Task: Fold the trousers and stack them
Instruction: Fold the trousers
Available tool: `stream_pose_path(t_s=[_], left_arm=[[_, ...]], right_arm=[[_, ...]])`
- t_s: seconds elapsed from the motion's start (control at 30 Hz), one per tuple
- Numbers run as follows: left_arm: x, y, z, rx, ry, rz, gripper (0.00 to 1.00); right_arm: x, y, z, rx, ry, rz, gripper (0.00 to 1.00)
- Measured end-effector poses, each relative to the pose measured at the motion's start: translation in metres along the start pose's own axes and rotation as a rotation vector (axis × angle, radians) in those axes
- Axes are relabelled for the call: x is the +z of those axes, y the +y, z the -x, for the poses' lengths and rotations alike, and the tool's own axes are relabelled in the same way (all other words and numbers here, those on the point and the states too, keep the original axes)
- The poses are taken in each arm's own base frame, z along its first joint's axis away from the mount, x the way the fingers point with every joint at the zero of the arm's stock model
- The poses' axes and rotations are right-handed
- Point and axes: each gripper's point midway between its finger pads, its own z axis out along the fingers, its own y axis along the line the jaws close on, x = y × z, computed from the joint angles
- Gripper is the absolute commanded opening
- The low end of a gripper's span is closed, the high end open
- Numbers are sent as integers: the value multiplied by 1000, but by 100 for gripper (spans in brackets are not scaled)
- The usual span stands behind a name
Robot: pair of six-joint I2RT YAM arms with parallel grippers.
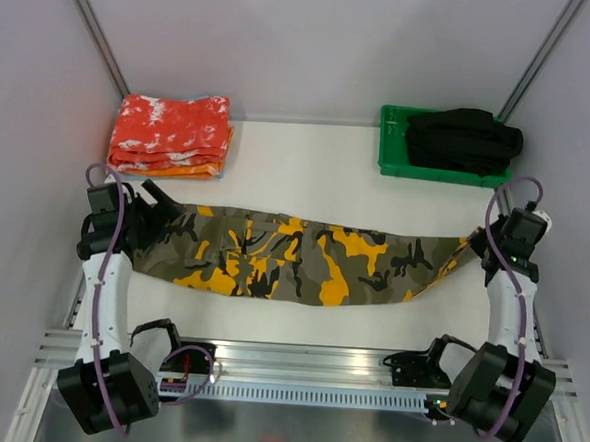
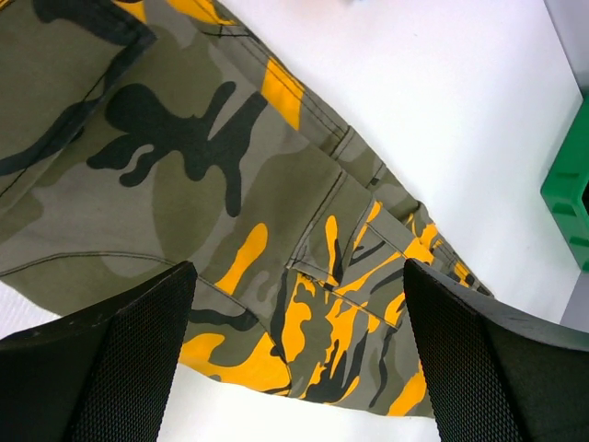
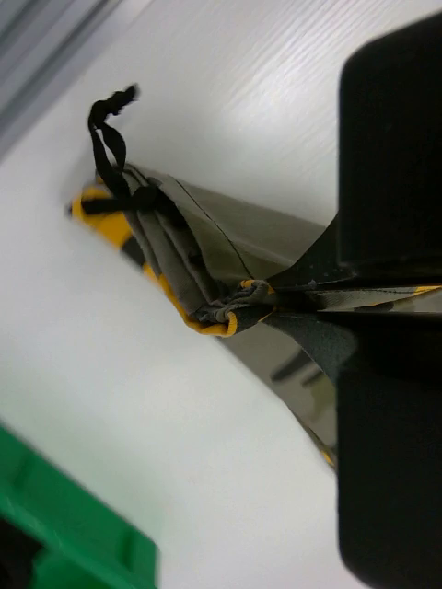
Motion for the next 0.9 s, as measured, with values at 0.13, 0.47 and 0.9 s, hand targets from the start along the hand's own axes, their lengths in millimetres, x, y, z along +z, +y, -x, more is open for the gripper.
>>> stream_pose_path(t_s=[0.13, 0.47, 0.9], left_arm=[[2, -9, 6, 31, 17, -24, 98], [3, -24, 17, 56, 14, -74, 98], [12, -23, 17, 52, 33, -74, 98]], right_arm=[[-23, 67, -10, -185, -13, 242, 0], [-112, 178, -96, -575, 67, 763, 3], [-152, 193, -214, -780, 294, 936, 0]])
